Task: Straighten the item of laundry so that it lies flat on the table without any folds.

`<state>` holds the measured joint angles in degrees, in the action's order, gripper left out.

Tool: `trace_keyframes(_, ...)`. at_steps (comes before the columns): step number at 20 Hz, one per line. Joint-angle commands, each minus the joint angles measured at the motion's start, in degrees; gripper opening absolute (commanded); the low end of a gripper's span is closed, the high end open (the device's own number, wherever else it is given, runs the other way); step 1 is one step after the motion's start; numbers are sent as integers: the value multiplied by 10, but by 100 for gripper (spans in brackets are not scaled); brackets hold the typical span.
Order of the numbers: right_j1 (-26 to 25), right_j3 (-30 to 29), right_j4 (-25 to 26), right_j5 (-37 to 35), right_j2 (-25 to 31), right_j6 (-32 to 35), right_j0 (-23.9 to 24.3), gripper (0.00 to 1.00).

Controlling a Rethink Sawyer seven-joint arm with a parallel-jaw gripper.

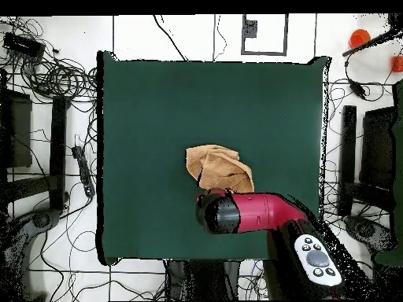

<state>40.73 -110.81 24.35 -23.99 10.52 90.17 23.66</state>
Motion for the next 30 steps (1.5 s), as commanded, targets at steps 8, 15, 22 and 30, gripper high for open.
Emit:
trace_keyframes(8,9,-31,-15,85,1,101,9,100)
trace_keyframes(15,0,-18,-20,98,0,100,-2,100)
trace_keyframes(22,-14,-9,-23,96,28,82,-2,100)
trace_keyframes(30,-21,5,-28,91,20,93,-27,100)
